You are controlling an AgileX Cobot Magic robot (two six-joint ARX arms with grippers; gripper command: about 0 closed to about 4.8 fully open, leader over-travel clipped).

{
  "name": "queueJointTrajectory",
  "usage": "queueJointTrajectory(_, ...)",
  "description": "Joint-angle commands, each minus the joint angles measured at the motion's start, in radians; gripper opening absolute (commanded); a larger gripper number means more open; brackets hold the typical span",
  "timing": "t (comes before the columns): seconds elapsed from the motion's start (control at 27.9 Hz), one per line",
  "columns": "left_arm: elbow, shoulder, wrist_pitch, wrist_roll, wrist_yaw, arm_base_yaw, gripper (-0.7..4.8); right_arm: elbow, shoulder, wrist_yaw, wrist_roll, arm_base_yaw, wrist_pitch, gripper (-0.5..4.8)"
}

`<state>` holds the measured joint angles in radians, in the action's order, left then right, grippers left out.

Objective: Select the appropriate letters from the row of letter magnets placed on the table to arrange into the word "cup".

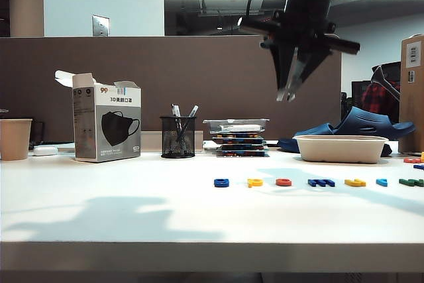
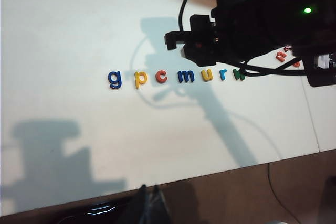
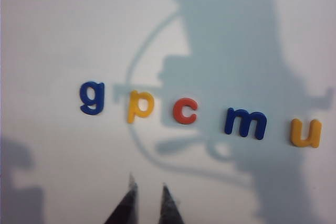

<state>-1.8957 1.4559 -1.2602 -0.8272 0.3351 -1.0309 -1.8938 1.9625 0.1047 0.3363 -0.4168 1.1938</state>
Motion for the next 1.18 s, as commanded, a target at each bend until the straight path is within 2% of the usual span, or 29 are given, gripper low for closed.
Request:
queueJointTrajectory(0.04,-0.004,-0.002,0.005,0.005,0.009,-0.001,-0.05,-0.005,0.024,-0.003,0.004,-0.001,0.007,0.55)
queueJointTrajectory(0.11,-0.004,-0.002,0.005,0.005,0.009,-0.001,-0.05,-0.005,0.039,-0.013,0.004,-0.001,0.011,0.60)
queueJointTrajectory(0.22,-0.004,-0.002,0.005,0.005,0.009,-0.001,-0.05,-0.005,0.058,-0.061,0.004,-0.011,0.014,1.16)
queueJointTrajectory(0.39,-0.004,-0.002,0.005,0.005,0.009,-0.001,-0.05,-0.005,0.109,-0.086,0.004,-0.027,0.006,1.24)
queueJointTrajectory(0.43,-0.004,-0.002,0.005,0.005,0.009,-0.001,-0.05,-0.005,0.122,-0.087,0.004,-0.032,0.005,1.52)
queueJointTrajectory(0.54,-0.004,-0.002,0.005,0.005,0.009,-0.001,-0.05,-0.005,0.141,-0.087,0.004,-0.033,-0.004,1.81)
queueJointTrajectory(1.18,-0.004,-0.002,0.005,0.005,0.009,-0.001,-0.05,0.042,0.171,-0.114,0.016,-0.053,-0.102,1.80)
